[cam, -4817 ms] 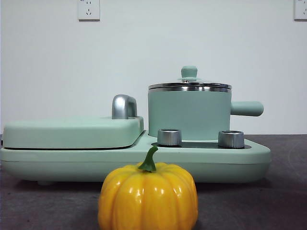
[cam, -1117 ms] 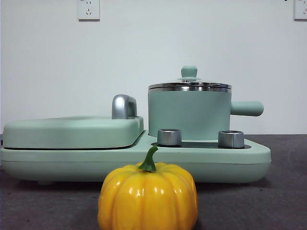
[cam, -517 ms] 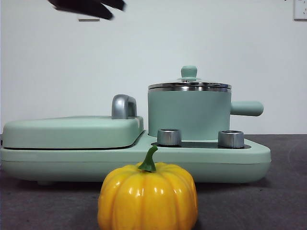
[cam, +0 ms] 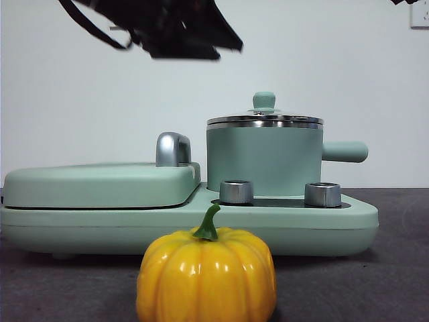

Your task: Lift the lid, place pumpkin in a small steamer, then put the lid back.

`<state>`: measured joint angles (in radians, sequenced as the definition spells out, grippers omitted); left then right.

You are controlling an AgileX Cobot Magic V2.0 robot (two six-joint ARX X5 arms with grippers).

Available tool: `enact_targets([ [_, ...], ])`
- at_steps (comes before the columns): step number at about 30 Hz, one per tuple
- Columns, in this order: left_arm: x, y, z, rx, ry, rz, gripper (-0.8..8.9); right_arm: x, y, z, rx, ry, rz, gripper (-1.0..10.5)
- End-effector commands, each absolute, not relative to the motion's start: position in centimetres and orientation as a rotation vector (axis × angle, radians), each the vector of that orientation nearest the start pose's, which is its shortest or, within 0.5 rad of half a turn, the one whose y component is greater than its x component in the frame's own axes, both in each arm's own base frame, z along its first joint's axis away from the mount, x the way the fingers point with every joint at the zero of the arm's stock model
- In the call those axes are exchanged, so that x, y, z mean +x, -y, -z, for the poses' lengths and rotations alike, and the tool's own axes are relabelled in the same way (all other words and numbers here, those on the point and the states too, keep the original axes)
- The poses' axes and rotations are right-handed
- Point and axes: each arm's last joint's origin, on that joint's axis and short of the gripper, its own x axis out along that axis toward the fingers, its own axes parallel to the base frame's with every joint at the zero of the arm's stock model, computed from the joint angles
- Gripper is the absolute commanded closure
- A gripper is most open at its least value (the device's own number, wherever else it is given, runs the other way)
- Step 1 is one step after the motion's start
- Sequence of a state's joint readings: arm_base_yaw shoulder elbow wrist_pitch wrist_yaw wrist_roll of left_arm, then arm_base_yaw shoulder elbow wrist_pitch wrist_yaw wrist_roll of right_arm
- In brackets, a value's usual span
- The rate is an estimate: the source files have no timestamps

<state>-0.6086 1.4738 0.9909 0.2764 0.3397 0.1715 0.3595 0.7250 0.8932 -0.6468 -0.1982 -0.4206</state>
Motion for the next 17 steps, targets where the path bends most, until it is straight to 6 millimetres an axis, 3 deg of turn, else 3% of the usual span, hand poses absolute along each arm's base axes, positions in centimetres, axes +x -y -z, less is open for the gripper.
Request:
enact_targets([
  [1, 27.6, 21.1, -28.3, 0.179, -0.125, 0.969, 5.34, 13.0, -5.6, -33.9, -0.416, -0.357, -0.64, 7.0],
  [17, 32.3, 25.7, -26.5, 0.137, -0.186, 0.989, 5.34, 13.6, -5.8, -33.5, -0.415, -0.398, -0.647, 7.0],
])
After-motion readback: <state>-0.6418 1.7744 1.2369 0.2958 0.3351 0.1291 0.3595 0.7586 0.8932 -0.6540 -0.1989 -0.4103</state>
